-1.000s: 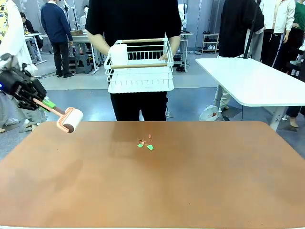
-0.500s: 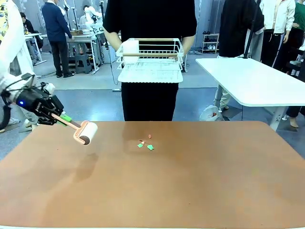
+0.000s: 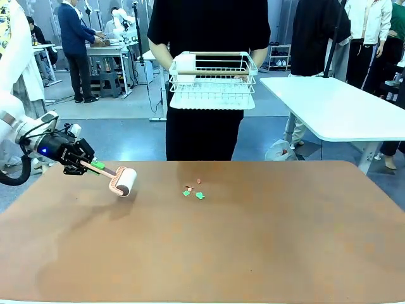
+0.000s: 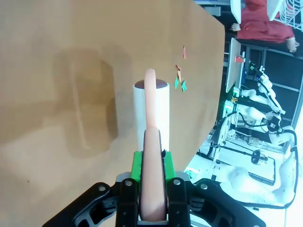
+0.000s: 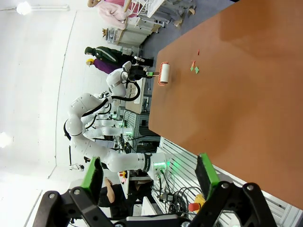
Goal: Clean the table.
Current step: Clean the table with the Lint Roller when the human lifts the Dish drying rack.
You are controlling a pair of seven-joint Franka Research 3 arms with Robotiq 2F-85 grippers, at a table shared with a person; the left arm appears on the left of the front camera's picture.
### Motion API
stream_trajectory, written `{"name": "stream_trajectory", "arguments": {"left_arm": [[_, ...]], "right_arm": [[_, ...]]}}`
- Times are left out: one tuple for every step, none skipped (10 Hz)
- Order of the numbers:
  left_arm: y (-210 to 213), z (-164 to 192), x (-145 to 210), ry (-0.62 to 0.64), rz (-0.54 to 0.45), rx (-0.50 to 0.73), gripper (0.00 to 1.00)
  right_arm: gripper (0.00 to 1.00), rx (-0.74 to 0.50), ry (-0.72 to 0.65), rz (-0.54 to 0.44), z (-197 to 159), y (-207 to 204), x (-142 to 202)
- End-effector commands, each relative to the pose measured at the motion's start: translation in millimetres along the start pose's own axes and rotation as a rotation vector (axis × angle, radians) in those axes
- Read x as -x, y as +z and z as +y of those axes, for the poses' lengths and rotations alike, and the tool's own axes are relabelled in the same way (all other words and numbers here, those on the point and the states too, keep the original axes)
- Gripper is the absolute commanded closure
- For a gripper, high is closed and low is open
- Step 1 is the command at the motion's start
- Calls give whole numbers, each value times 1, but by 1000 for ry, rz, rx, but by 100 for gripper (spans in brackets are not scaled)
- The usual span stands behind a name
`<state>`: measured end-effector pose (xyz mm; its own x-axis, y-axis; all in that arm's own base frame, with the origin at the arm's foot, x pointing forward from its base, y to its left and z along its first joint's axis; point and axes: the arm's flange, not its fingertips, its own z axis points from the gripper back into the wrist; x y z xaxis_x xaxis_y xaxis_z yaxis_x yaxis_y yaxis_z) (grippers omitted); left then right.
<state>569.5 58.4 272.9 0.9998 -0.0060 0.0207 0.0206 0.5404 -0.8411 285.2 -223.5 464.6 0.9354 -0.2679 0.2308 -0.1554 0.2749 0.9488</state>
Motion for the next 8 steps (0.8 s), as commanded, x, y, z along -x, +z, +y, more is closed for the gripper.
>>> {"name": "stream_trajectory", "arguments": {"left_arm": [[-4,4,-11,-13,3,38,100],[-6,7,-13,-10,16,53,99],[-10,12,-18,5,22,59,99],[-11,15,-19,4,25,62,99],[-11,15,-19,-2,28,74,99],[-6,12,-17,13,49,93,99],[-16,17,-14,9,31,24,99],[-16,17,-14,9,31,24,99]], "right_arm": [[0,-12,9,-3,4,2,0],[0,-12,9,-3,4,2,0],[0,-12,9,-3,4,2,0],[0,-12,9,-3,4,2,0],[0,-12,9,-3,4,2,0],[0,-12,9,-3,4,2,0],[0,-12,9,-3,4,2,0],[0,-12,9,-3,4,2,0]]}}
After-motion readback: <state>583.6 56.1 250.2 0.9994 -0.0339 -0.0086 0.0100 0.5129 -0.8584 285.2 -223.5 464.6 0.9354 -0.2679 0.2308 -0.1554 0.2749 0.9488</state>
